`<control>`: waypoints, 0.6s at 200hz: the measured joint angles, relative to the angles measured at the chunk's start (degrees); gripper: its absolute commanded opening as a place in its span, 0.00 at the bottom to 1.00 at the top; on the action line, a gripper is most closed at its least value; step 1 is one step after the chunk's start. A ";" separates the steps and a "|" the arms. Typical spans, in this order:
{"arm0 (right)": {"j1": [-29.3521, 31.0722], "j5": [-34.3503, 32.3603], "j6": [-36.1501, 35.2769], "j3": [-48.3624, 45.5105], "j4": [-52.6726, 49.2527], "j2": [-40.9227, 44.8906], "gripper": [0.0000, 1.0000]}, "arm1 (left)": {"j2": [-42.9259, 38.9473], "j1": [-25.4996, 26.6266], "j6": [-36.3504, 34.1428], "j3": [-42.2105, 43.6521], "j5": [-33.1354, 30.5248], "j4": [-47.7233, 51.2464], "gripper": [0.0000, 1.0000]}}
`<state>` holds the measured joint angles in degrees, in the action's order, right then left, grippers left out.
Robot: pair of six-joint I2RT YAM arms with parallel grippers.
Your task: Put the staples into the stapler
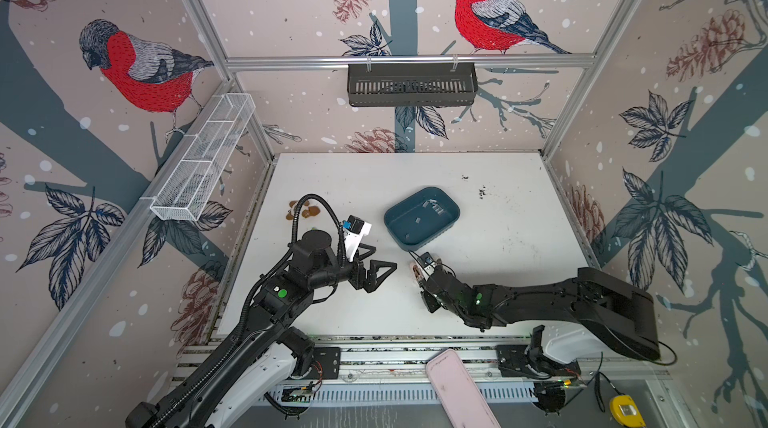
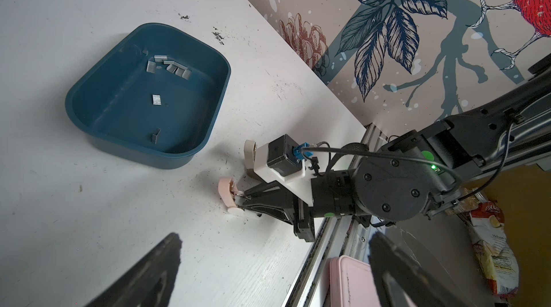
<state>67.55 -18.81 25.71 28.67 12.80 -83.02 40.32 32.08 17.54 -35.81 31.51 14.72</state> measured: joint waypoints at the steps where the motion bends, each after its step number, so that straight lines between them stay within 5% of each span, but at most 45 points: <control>1: 0.00 0.00 0.00 0.02 0.00 0.00 0.10 | 0.00 0.00 0.00 0.00 0.00 0.00 0.98; 120: 0.26 -1.64 2.67 0.70 1.29 -1.99 0.12 | 0.31 0.00 0.00 0.00 0.00 0.00 0.98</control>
<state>67.81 -20.45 28.38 29.36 14.09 -85.01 40.62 32.08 17.54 -35.81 31.51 14.72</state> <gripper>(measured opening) 0.148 0.976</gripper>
